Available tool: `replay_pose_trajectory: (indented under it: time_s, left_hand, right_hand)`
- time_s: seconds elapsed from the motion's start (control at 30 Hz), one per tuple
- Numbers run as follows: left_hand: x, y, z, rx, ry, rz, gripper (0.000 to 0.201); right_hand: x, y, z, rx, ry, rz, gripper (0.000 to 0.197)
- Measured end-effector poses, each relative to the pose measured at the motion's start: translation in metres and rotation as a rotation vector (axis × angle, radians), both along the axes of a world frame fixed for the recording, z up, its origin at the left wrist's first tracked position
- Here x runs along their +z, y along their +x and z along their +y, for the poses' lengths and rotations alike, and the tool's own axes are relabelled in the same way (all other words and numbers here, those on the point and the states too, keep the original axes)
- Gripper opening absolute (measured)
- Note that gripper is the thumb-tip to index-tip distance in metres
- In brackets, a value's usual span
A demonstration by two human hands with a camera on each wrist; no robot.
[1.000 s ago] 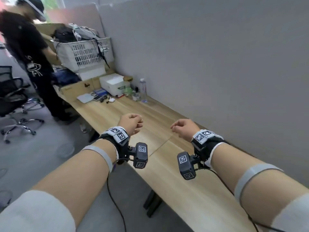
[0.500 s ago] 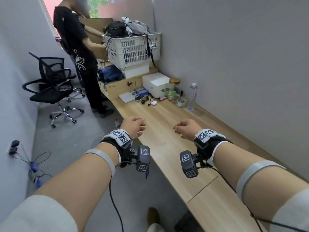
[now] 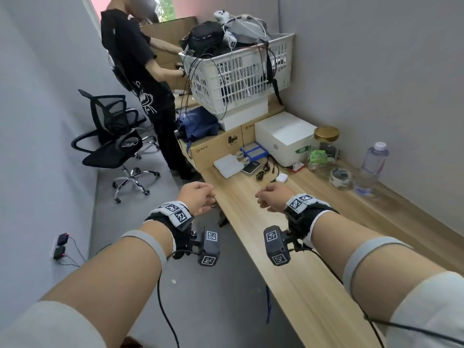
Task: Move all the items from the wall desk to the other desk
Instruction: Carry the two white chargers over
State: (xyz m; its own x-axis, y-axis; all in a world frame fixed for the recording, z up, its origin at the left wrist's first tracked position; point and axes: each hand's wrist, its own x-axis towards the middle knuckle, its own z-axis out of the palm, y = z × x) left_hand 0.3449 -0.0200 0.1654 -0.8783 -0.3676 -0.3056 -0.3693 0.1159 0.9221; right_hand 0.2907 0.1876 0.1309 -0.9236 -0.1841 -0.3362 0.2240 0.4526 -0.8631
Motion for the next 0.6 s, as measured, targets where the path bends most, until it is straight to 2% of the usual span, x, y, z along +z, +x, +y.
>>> replay_pose_trajectory:
  time_s: [0.23, 0.33, 0.43, 0.53, 0.6]
  left_hand:
    - [-0.036, -0.116, -0.052, -0.029, 0.028, -0.041, 0.012]
    - [-0.060, -0.178, -0.075, -0.094, 0.023, -0.085, 0.015]
    - [-0.090, -0.251, -0.103, -0.163, -0.067, -0.115, 0.014]
    - [-0.127, -0.327, -0.131, -0.265, -0.159, -0.139, 0.025]
    - [-0.146, -0.369, -0.145, -0.360, -0.217, -0.173, 0.030]
  right_hand:
    - [-0.028, -0.091, -0.044, -0.059, -0.005, -0.076, 0.019]
    - [-0.049, -0.135, -0.065, -0.109, -0.037, -0.168, 0.012]
    - [-0.073, -0.184, -0.091, -0.173, -0.095, -0.290, 0.010]
    - [-0.096, -0.233, -0.122, -0.237, -0.097, -0.375, 0.016]
    - [-0.109, -0.261, -0.140, -0.271, -0.070, -0.419, 0.010]
